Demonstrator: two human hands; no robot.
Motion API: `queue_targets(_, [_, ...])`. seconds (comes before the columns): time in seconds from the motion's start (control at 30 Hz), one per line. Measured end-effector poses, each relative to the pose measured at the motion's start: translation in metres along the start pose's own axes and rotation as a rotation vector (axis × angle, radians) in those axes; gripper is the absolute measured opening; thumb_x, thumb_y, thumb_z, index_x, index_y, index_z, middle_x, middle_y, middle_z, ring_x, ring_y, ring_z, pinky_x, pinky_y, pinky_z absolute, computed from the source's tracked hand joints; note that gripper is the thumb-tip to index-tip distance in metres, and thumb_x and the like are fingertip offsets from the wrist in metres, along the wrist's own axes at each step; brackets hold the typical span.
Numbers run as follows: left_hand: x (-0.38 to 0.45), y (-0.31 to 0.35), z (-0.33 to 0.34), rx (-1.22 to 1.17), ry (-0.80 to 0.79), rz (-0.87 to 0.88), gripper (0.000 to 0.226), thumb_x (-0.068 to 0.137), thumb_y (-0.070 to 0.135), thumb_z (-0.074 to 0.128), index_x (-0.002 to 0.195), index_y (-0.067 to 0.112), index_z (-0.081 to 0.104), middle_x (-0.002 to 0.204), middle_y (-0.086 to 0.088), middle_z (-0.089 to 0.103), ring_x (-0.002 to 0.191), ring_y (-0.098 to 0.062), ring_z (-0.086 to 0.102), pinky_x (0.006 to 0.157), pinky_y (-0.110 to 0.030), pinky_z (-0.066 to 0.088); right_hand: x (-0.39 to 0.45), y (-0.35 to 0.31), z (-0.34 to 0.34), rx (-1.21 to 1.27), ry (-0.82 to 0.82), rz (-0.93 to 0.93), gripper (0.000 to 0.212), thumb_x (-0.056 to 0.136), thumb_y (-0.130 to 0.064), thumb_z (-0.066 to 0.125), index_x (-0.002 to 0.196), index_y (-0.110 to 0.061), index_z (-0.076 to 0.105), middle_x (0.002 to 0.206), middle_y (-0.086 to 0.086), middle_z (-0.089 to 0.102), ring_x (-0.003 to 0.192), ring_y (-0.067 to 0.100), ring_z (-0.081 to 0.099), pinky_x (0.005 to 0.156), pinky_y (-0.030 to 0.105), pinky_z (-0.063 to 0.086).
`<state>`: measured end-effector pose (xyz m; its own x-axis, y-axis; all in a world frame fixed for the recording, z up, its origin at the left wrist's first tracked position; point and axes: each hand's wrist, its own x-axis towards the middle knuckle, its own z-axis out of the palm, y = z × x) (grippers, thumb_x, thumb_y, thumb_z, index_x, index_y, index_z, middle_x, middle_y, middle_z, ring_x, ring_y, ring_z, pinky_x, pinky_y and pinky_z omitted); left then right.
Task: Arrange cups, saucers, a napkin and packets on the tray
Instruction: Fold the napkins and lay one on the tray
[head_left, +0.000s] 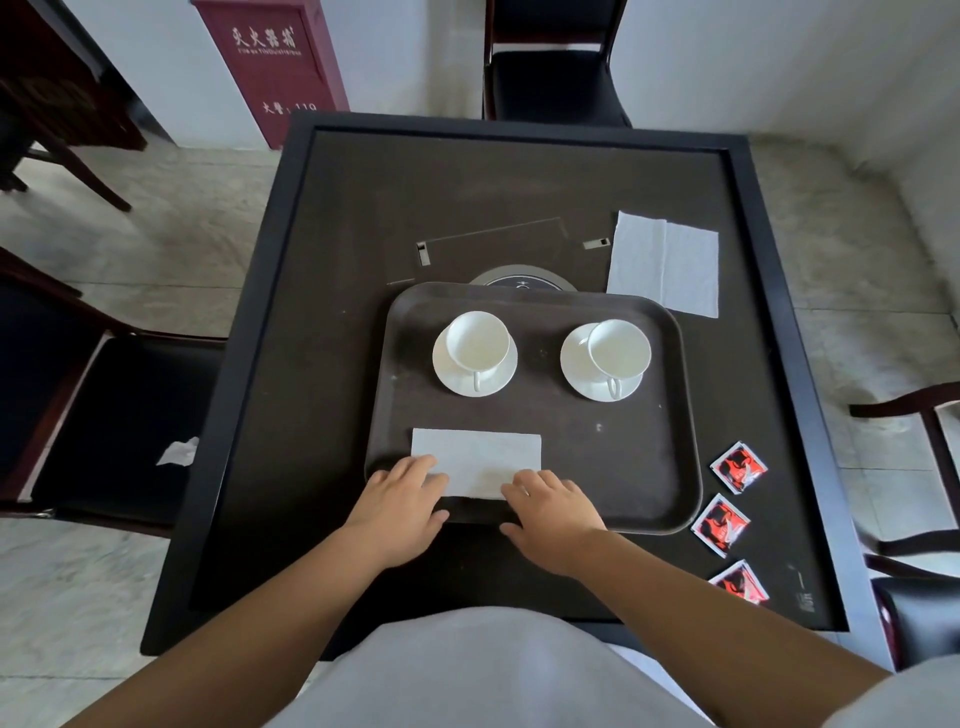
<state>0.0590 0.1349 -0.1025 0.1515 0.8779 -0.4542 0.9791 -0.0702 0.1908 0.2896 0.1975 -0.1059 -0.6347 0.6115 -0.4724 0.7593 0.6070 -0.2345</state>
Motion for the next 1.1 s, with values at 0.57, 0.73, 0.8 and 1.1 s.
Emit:
queue_targets(0.57, [-0.024, 0.015, -0.001, -0.029, -0.088, -0.095, 0.067, 0.099, 0.050, 0.039, 0.155, 0.021, 0.015, 0.165, -0.007, -0.005, 0.151, -0.028, -0.005, 0.119, -0.048, 0.010, -0.023, -0.002, -0.005, 0.040, -0.029, 0.048, 0.052, 0.095, -0.043, 0.051, 0.141, -0.022, 0.037, 0.153, 0.004, 0.029, 0.137, 0.028, 0.032, 0.109, 0.043, 0.034])
queue_targets(0.73, [-0.030, 0.020, -0.008, -0.023, -0.029, -0.136, 0.069, 0.097, 0.057, 0.033, 0.155, 0.024, 0.015, 0.165, -0.007, -0.004, 0.151, -0.027, -0.004, 0.119, -0.048, 0.009, -0.035, -0.001, -0.003, 0.057, 0.005, 0.107, 0.058, 0.096, -0.053, 0.046, 0.145, -0.024, 0.034, 0.159, 0.002, 0.024, 0.142, 0.026, 0.027, 0.113, 0.044, 0.030])
queue_targets(0.8, [-0.033, 0.024, -0.010, -0.018, -0.023, -0.146, 0.070, 0.097, 0.059, 0.031, 0.155, 0.025, 0.014, 0.165, -0.007, -0.005, 0.151, -0.027, -0.004, 0.119, -0.048, 0.009, -0.038, -0.001, -0.002, 0.061, 0.029, 0.124, 0.061, 0.095, -0.055, 0.045, 0.146, -0.024, 0.034, 0.160, 0.002, 0.022, 0.144, 0.025, 0.022, 0.114, 0.044, 0.028])
queue_targets(1.1, [-0.035, 0.049, -0.029, -0.011, 0.002, -0.121, 0.069, 0.097, 0.060, 0.033, 0.154, 0.025, 0.017, 0.165, -0.007, 0.003, 0.151, -0.029, 0.003, 0.119, -0.049, 0.013, -0.056, 0.003, 0.002, 0.097, 0.108, 0.179, 0.064, 0.094, -0.058, 0.045, 0.147, -0.025, 0.033, 0.160, 0.001, 0.022, 0.146, 0.024, 0.018, 0.115, 0.044, 0.025])
